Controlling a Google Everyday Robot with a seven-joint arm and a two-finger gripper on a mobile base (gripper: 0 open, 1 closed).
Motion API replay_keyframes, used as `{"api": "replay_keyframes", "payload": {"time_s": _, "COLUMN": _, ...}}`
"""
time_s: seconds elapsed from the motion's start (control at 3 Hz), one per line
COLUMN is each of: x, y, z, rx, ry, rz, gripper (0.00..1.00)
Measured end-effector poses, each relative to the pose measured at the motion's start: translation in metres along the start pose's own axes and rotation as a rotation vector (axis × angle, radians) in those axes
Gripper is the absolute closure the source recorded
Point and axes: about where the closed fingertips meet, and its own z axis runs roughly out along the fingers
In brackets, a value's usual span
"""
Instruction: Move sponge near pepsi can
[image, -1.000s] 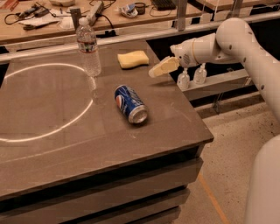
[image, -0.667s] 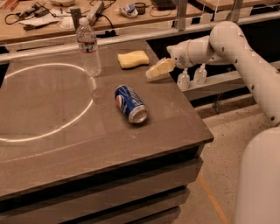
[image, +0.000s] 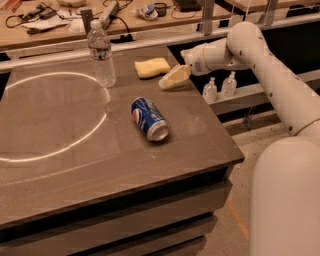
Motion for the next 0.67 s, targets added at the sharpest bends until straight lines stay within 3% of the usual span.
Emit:
{"api": "replay_keyframes", "payload": {"time_s": 0.33, "x": -0.004, "y": -0.002, "z": 0.014, "rx": -0.008, "ry": 0.006, "rz": -0.008, "gripper": 0.00}}
{"api": "replay_keyframes", "payload": {"time_s": 0.67, "x": -0.007, "y": -0.002, "z": 0.026, "rx": -0.019, "ry": 0.013, "rz": -0.009, "gripper": 0.18}}
